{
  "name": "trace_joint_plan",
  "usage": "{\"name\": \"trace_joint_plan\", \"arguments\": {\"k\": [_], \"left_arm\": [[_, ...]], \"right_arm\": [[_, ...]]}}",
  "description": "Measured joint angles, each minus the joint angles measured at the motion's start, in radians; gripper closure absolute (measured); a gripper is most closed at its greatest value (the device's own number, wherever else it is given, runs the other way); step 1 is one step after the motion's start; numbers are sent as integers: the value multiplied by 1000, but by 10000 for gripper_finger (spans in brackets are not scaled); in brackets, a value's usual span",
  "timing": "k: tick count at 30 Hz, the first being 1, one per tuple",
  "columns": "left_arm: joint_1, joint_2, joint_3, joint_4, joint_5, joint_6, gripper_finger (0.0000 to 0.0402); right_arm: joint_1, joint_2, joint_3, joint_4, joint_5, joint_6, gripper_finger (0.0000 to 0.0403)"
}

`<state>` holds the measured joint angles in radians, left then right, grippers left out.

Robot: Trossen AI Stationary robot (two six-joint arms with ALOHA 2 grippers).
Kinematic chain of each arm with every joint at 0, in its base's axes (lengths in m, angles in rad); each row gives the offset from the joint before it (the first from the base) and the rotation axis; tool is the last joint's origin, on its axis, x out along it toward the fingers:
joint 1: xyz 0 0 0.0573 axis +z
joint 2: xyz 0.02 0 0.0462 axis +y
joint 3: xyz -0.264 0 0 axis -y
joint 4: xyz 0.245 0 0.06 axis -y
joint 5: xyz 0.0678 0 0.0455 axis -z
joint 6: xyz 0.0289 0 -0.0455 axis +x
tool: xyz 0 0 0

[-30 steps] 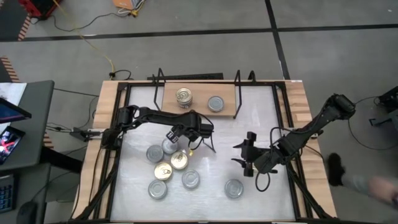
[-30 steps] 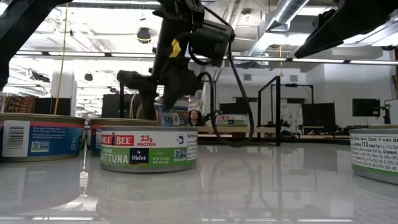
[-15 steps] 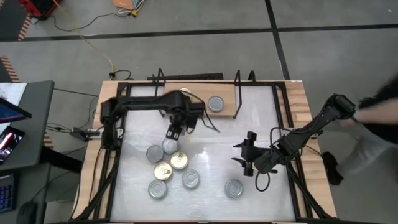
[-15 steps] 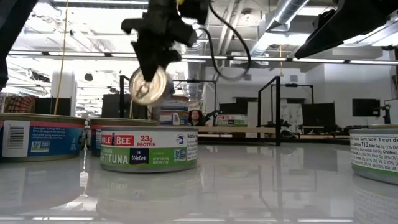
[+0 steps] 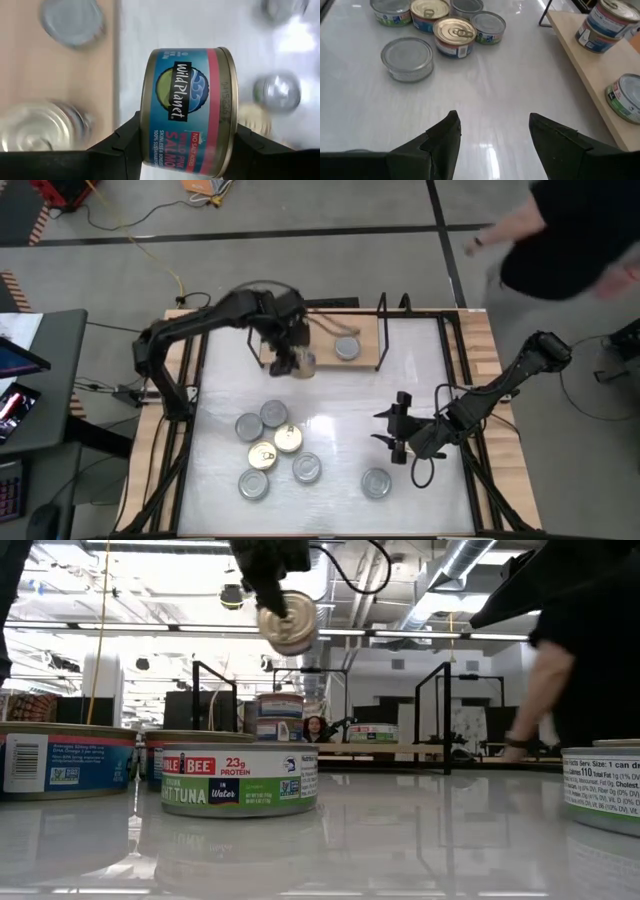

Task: Stack canned seafood by type on shelf
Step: Stack the blue-pink tuna can on top of the other blue-pink tuna can on the shelf

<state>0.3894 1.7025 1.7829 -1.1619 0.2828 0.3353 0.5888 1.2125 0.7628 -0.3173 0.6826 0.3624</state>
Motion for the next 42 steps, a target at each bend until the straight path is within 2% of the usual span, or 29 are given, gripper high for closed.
{"name": "trace_joint_plan", "arguments": {"k": [3, 6, 9, 15, 24, 42], "left_arm": [[85, 0, -18, 74, 77, -17, 219], [161, 0, -50, 133, 108, -42, 219], [238, 1, -74, 132, 159, -72, 219], [345, 0, -133, 260, 246, -228, 219], [381, 2, -229, 286, 239, -328, 219], [373, 0, -236, 301, 225, -348, 218]], "right_arm": [[0, 0, 0, 8, 0, -5, 138], [0, 0, 0, 4, 0, -13, 138], [0, 0, 0, 4, 0, -26, 138], [-2, 0, 0, 5, 0, -39, 138], [-2, 0, 0, 5, 0, -42, 138], [-2, 0, 0, 12, -1, -41, 138]]}}
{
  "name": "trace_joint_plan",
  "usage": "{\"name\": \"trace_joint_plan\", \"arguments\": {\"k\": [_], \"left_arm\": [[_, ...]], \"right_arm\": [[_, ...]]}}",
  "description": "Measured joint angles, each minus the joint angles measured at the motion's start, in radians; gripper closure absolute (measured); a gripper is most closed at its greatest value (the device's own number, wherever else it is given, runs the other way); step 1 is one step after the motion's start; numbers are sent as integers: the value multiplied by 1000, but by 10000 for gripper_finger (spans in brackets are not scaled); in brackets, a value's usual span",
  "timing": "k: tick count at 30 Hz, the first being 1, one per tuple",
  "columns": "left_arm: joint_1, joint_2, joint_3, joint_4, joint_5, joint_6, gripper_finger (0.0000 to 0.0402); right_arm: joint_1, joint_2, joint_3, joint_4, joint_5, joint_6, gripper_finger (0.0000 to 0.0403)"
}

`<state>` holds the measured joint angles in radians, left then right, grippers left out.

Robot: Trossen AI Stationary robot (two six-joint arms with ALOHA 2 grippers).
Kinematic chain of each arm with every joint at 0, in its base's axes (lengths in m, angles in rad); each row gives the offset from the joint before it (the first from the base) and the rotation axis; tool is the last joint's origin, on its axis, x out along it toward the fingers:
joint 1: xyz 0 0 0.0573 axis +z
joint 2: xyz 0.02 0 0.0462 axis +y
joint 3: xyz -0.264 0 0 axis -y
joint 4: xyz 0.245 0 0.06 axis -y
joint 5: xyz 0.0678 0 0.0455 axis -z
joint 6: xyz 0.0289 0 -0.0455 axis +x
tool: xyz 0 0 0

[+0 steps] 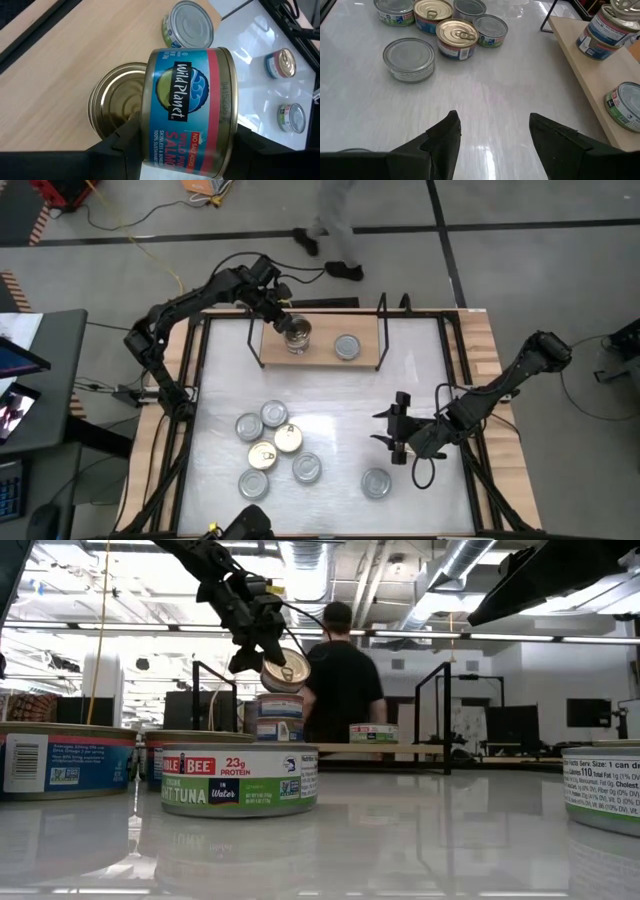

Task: Stack canned seafood by type on shelf
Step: Stack the blue-pink tuna can on top of the other blue-pink tuna can on the shelf

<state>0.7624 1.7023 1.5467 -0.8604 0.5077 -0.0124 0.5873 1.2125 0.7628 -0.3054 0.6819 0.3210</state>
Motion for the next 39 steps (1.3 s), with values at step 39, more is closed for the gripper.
{"name": "trace_joint_plan", "arguments": {"k": [39], "left_arm": [[-8, 0, 1, 3, -87, -27, 163]], "right_arm": [[0, 0, 0, 1, 0, 1, 138]]}}
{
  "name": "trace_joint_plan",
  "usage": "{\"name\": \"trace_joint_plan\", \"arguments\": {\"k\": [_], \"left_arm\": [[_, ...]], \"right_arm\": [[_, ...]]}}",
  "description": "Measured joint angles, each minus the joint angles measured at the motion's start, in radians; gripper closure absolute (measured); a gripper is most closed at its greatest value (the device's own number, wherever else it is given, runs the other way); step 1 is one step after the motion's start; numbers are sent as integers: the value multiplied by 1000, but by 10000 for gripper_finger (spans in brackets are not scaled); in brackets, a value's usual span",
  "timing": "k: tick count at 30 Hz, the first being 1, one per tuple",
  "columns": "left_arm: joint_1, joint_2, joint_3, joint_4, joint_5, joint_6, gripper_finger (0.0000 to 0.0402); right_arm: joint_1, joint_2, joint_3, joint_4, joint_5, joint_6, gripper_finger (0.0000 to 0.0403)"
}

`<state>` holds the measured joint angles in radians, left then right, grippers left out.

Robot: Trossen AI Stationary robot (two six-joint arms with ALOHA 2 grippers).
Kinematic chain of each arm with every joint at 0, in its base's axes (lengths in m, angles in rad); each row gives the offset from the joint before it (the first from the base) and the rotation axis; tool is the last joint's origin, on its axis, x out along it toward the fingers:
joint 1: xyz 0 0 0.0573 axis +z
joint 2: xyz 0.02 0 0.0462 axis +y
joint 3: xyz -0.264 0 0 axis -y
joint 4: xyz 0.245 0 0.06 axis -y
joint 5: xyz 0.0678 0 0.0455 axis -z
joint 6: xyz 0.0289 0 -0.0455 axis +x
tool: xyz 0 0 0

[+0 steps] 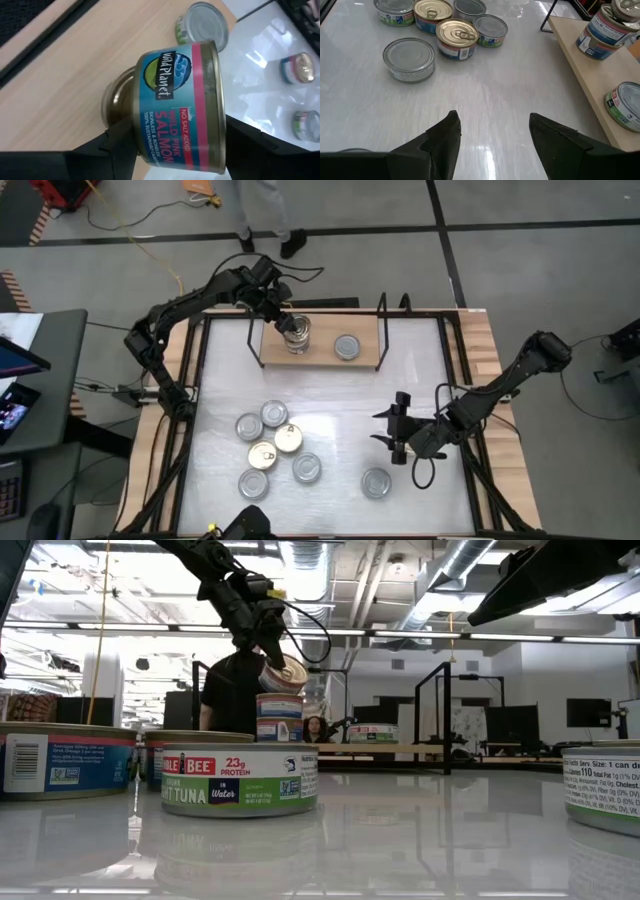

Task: Stack canned seafood by type on shelf
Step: Stack the blue-pink tuna can on top of the other blue-pink tuna can on the shelf

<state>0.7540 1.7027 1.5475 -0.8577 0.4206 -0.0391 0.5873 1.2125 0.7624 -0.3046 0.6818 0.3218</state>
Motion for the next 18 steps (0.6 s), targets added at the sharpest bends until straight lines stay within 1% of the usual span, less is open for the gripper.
{"name": "trace_joint_plan", "arguments": {"k": [4, 9, 14, 18], "left_arm": [[0, 0, 0, 0, -22, 0, 163], [0, 0, 1, -19, -24, -8, 163], [0, 0, 2, -49, -51, 18, 164], [-1, 0, 2, -51, -28, 19, 164]], "right_arm": [[0, 0, 0, 1, 0, 0, 138], [0, 0, 0, 1, 0, 0, 138], [0, 0, 0, 1, 0, 0, 138], [0, 0, 0, 5, 0, 0, 138]]}}
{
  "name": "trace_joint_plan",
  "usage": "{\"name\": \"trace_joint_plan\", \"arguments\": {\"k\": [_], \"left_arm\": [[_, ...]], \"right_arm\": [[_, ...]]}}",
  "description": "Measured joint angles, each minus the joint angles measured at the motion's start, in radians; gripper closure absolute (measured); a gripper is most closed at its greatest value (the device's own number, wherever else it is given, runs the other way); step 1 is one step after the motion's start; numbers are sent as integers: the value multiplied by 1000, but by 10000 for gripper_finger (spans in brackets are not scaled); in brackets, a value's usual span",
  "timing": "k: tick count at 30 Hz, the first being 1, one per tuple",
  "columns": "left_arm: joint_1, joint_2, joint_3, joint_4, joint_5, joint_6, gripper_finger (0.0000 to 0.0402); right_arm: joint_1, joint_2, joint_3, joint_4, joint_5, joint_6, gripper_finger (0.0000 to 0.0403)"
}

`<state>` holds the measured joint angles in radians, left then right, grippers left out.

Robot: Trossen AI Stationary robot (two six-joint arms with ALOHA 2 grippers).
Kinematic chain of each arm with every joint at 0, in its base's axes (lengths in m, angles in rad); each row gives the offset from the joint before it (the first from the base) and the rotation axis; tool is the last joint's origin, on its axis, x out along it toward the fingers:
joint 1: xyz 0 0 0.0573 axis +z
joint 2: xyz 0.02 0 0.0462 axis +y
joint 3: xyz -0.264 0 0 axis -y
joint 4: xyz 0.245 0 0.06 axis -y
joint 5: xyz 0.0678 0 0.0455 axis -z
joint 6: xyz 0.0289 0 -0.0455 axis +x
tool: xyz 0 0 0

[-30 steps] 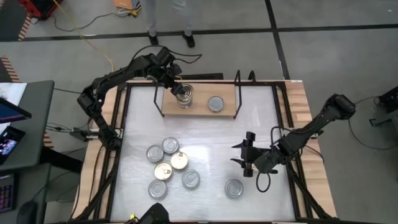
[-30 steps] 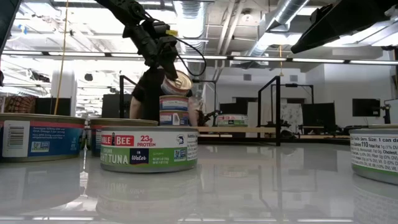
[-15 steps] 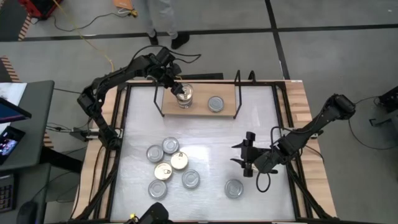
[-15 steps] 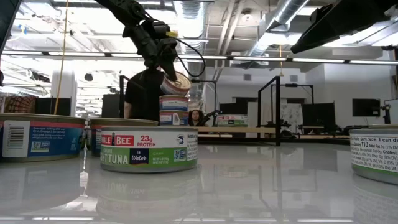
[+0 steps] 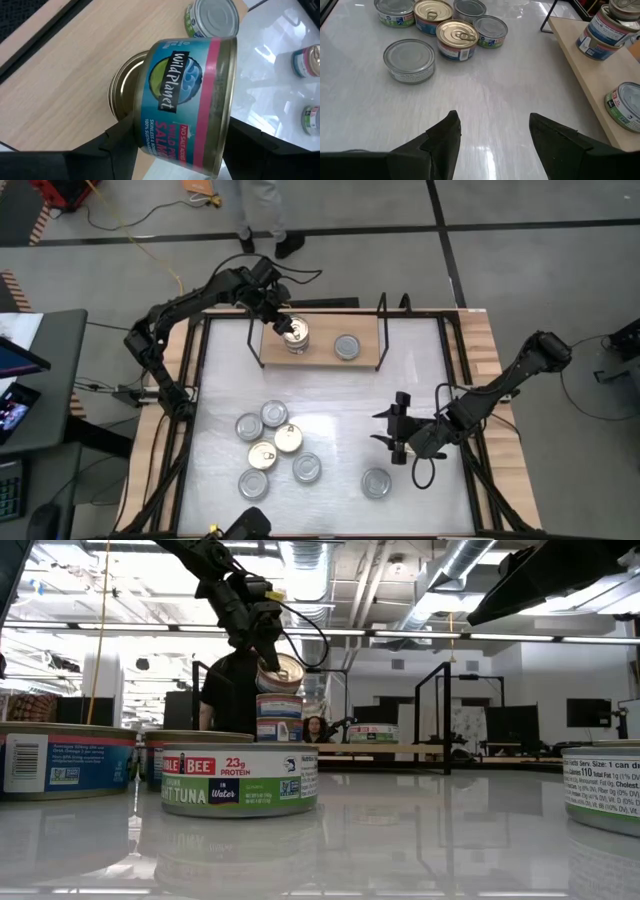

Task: Stack canned seafood by type on shelf
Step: Stack the blue-pink tuna can on top of the other blue-pink tuna can on the shelf

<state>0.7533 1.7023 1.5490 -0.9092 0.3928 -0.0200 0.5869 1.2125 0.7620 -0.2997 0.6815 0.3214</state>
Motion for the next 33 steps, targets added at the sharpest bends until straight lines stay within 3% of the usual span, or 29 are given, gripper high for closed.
{"name": "trace_joint_plan", "arguments": {"k": [23, 33], "left_arm": [[-1, 0, -1, 4, 85, -44, 164], [12, 0, -1, -2, 6, -41, 164]], "right_arm": [[0, 0, 0, 3, 0, -8, 138], [0, 0, 0, 2, 0, -8, 138]]}}
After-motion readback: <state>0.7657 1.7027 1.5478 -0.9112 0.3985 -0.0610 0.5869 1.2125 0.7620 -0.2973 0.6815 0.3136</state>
